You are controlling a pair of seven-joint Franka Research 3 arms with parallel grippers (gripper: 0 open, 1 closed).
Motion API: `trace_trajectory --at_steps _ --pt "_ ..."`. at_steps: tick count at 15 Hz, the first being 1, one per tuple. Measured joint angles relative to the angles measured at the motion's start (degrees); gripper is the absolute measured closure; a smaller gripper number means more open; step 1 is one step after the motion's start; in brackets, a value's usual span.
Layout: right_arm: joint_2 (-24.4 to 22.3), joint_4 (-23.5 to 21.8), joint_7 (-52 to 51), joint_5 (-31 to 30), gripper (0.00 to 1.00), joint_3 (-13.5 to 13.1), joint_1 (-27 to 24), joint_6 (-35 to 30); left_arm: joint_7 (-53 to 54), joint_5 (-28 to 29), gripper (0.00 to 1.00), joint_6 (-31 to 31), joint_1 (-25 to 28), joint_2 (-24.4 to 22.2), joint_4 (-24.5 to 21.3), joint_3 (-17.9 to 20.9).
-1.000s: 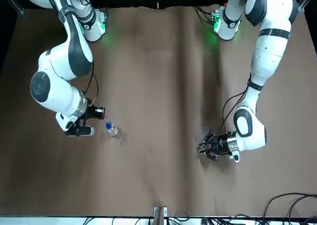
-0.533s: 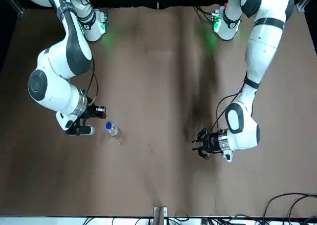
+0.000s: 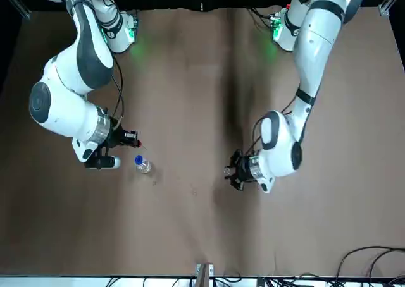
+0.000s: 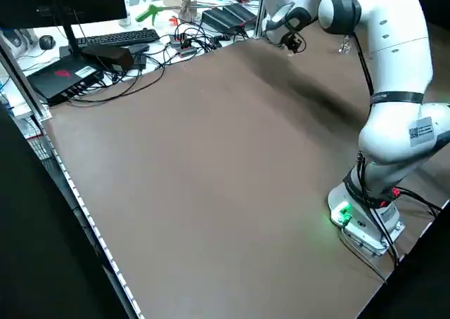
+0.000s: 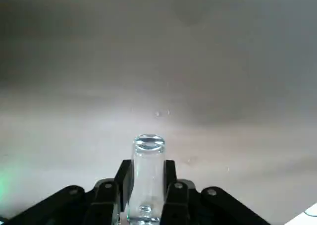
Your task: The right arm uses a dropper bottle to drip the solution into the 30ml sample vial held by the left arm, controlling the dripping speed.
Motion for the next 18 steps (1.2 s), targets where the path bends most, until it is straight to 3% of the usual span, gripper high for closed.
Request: trace_trajectory --at_steps 6,13,18 --pt "0.0 0.0 0.0 4.4 0.87 0.3 0.1 -0.1 -10.3 1.7 0.68 2.5 -7.4 -1.2 1.3 0.6" --pt "-0.4 0.1 0.1 6.8 0.86 0.9 0.4 -0.1 -21.6 1.8 0.68 3.8 -18.1 -1.2 4.9 7.7" --pt "-0.9 0.1 0.1 8.0 0.86 1.3 0.5 -0.1 -25.4 1.8 0.68 5.2 -22.4 -1.2 6.4 10.6"
